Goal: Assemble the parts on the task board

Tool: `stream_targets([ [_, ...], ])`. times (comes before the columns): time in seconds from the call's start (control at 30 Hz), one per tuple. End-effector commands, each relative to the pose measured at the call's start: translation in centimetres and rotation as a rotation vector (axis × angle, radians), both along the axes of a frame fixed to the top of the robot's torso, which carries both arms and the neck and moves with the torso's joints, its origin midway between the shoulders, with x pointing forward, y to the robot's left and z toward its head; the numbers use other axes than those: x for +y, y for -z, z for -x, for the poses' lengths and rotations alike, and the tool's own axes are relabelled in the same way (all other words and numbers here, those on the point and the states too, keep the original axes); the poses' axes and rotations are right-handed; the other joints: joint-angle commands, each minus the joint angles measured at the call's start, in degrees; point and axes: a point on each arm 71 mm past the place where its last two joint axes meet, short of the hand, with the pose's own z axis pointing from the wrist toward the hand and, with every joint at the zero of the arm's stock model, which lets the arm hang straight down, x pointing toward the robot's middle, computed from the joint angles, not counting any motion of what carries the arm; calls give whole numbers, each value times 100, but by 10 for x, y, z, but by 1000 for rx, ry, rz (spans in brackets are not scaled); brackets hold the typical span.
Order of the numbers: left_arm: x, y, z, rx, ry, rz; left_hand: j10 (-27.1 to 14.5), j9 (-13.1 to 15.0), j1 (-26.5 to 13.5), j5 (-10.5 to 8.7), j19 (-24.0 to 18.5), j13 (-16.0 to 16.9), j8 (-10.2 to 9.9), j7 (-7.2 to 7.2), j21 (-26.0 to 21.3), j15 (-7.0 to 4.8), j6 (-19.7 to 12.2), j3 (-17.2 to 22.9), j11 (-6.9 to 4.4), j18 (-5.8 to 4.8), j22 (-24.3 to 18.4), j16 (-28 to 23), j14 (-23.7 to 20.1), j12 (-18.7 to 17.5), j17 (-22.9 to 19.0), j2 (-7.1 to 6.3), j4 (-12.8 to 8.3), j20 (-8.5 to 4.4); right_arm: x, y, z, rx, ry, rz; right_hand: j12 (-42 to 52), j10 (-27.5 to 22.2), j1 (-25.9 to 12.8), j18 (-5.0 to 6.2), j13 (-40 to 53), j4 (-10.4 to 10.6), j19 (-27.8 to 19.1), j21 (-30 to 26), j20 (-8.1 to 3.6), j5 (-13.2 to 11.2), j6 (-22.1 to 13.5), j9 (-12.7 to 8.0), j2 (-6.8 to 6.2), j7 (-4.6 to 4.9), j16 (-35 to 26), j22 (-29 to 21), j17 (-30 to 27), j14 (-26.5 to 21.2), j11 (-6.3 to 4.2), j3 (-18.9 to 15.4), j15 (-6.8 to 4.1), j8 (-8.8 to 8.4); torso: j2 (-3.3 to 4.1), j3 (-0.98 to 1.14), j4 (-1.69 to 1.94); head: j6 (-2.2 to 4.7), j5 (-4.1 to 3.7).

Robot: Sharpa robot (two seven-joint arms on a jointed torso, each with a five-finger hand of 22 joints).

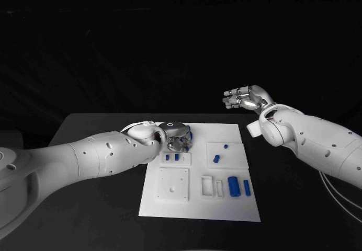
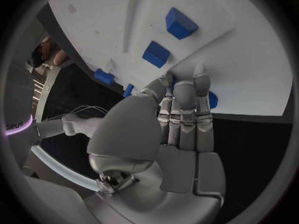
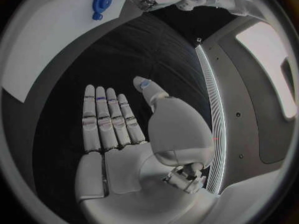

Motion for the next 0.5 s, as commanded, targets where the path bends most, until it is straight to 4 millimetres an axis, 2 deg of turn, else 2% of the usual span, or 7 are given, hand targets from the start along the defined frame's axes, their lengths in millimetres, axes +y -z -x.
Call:
stream_targets([
  [0.03, 0, -2, 3, 3, 1, 47, 11, 0, -61, 9, -5, 5, 32, 10, 36, -9, -5, 56, 23, 112, 111, 11, 46, -3, -5, -21, 0, 0, 2, -1, 1, -8, -27, 9, -17, -23, 48, 11, -7, -2, -49, 35, -6, 21, -24, -6, 28, -11, -32, -8, -8, -35, 0, -45, 19, -34, 0, -1, -1, 6, 1],
  [0.33, 9, -16, 5, 26, -33, 134, -29, -2, -93, 0, -10, 6, 34, 14, 41, -5, -39, 100, 36, 117, 108, 2, 41, -3, -9, -55, 13, 2, 1, 0, 1, -4, -30, 12, -17, -23, 48, 11, -7, -2, -49, 35, -6, 21, -24, -6, 28, -11, -32, -8, -8, -35, 0, -45, 19, -34, -2, 1, 9, 20, 10],
  [0.5, 20, -21, 7, 42, -57, 150, -25, -1, -92, 0, -11, 6, 34, 13, 41, -5, -36, 104, 35, 117, 108, 1, 41, -3, -9, -59, 13, 2, -1, 0, 1, -2, -28, 15, -16, -25, 52, 9, -7, -3, -55, 35, -6, 24, -30, -6, 35, -11, -32, -8, -8, -38, 1, -67, 20, -34, -9, 12, 24, 25, 6],
])
